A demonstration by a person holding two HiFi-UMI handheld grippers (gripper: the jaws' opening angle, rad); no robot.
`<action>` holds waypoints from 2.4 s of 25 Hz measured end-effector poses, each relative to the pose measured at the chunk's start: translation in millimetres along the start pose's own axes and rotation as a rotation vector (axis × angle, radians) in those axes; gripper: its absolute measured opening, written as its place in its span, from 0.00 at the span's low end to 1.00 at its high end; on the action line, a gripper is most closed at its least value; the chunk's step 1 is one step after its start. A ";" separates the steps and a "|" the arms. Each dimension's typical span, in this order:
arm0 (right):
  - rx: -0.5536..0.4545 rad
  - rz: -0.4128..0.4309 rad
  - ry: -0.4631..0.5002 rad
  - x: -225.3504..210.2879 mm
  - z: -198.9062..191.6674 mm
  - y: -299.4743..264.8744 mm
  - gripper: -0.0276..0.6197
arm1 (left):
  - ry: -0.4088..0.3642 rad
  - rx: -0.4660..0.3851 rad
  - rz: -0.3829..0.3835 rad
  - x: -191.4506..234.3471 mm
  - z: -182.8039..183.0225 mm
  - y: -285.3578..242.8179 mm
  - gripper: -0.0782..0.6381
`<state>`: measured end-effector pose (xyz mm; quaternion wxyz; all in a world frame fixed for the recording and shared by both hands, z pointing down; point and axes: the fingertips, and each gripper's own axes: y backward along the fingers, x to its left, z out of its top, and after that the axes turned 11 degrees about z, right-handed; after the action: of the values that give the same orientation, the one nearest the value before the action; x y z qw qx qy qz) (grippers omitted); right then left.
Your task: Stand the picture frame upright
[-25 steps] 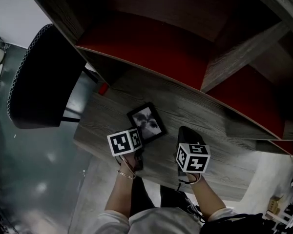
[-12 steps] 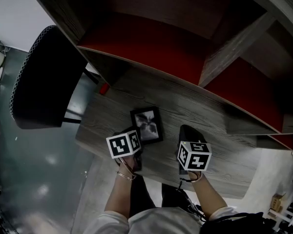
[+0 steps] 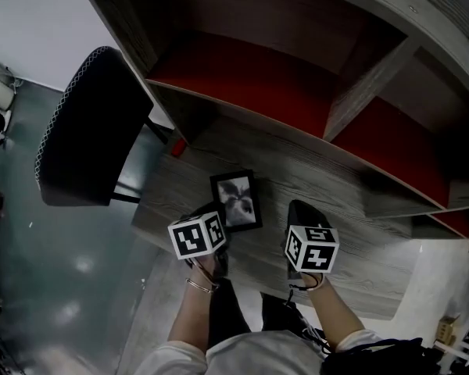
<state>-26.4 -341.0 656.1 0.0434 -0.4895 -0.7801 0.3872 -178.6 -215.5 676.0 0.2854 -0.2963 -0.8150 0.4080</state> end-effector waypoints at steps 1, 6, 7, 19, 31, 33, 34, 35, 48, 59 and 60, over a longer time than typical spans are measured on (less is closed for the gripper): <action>-0.006 0.000 0.003 2.6 3.1 0.9 0.09 | -0.002 -0.008 -0.001 1.1 3.4 3.7 0.21; -0.043 -0.003 0.015 18.2 20.7 8.6 0.09 | -0.004 -0.045 -0.009 7.9 20.3 24.6 0.21; -0.050 -0.003 0.018 21.6 24.0 10.6 0.09 | -0.005 -0.053 -0.011 9.2 23.3 29.2 0.21; -0.094 -0.005 0.064 51.6 46.2 28.9 0.09 | -0.011 -0.113 -0.037 19.7 39.4 73.0 0.21; -0.155 -0.006 0.081 71.4 74.7 42.4 0.09 | -0.036 -0.175 -0.087 14.6 61.5 105.4 0.21; -0.165 -0.009 0.080 73.6 78.4 44.1 0.09 | -0.021 -0.190 -0.105 15.3 67.3 111.3 0.21; -0.169 -0.011 0.080 74.5 80.0 45.0 0.09 | -0.014 -0.200 -0.112 16.1 70.4 114.6 0.21; -0.172 -0.013 0.080 75.1 81.3 45.8 0.09 | -0.008 -0.211 -0.117 17.1 73.4 118.1 0.21; -0.222 -0.031 0.081 91.0 106.8 50.7 0.09 | 0.000 -0.368 -0.182 22.6 125.6 171.7 0.21; -0.285 -0.065 0.087 96.3 129.7 68.9 0.09 | -0.039 -0.461 -0.253 6.7 157.9 200.6 0.21; -0.291 -0.070 0.085 95.8 131.5 71.5 0.09 | -0.044 -0.466 -0.261 4.1 159.9 202.0 0.21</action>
<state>-82.5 -322.7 488.5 0.0185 -0.4792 -0.8420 0.2471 -243.8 -192.6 427.8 0.2420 -0.2375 -0.9243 0.1755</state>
